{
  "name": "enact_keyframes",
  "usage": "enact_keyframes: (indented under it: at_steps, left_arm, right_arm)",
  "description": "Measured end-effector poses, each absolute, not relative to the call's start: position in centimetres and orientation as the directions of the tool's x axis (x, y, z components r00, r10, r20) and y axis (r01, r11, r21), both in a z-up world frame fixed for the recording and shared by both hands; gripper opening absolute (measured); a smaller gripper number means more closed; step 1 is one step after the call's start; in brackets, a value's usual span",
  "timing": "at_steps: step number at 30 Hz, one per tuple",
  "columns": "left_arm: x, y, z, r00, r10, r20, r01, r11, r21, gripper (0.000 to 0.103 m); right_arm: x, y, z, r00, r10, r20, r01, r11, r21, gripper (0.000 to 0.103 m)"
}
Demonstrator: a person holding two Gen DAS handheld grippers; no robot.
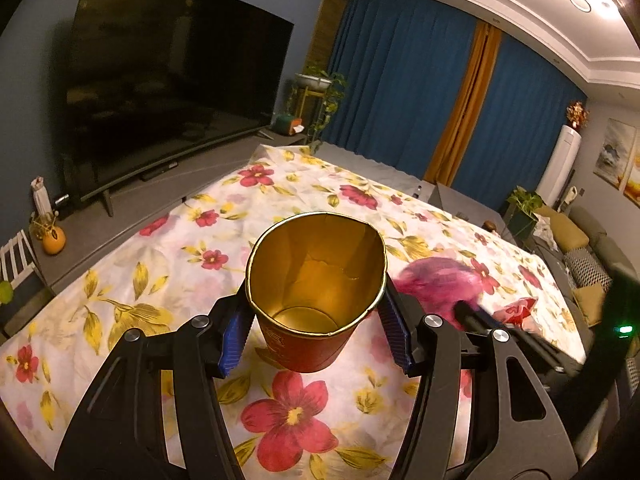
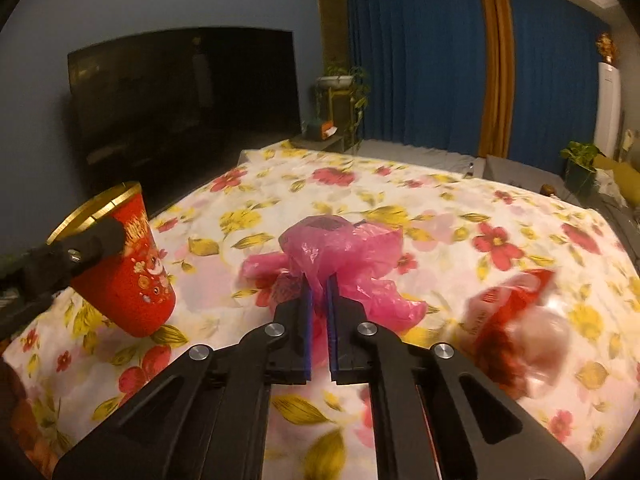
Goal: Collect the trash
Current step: 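Grasp the pink plastic bag with the right tool while the left tool holds the red cup, then carry the red cup and pink bag toward the grey bin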
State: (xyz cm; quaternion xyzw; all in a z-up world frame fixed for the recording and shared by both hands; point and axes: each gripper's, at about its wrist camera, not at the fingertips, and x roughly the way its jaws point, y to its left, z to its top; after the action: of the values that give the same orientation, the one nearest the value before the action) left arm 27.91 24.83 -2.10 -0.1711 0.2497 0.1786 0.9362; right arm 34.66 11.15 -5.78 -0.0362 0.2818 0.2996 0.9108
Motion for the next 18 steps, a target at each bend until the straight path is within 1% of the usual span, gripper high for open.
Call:
enact_keyframes:
  at_steps: [3,9,15,18]
  left_arm:
    - [28.0,24.2,-2.1,0.825,0.228,-0.518,-0.393,0.889,-0.234,0.057]
    - [28.3,22.0,-2.0,0.848,0.149,-0.509,-0.313,0.915,-0.253,0.057]
    - [29.0,17.5,-2.4,0.852,0.075,-0.518,-0.208,0.956,-0.205,0.057]
    - [29.0,14.8,-2.7,0.851,0.041,-0.524,-0.152,0.974,-0.171,0.057]
  right_arm:
    - [33.9,8.7,-4.6,0.705,0.505,-0.498,-0.532,0.841,0.1,0.007]
    - [33.1,4.0,-4.3,0.74,0.445,-0.505,-0.46,0.882,0.103,0.007]
    - [31.6,-0.2,-3.6,0.775,0.369,-0.513,-0.382,0.92,0.085,0.007]
    - [30.3,-3.0,-2.8,0.786,0.376,-0.49,-0.367,0.923,0.119,0.007]
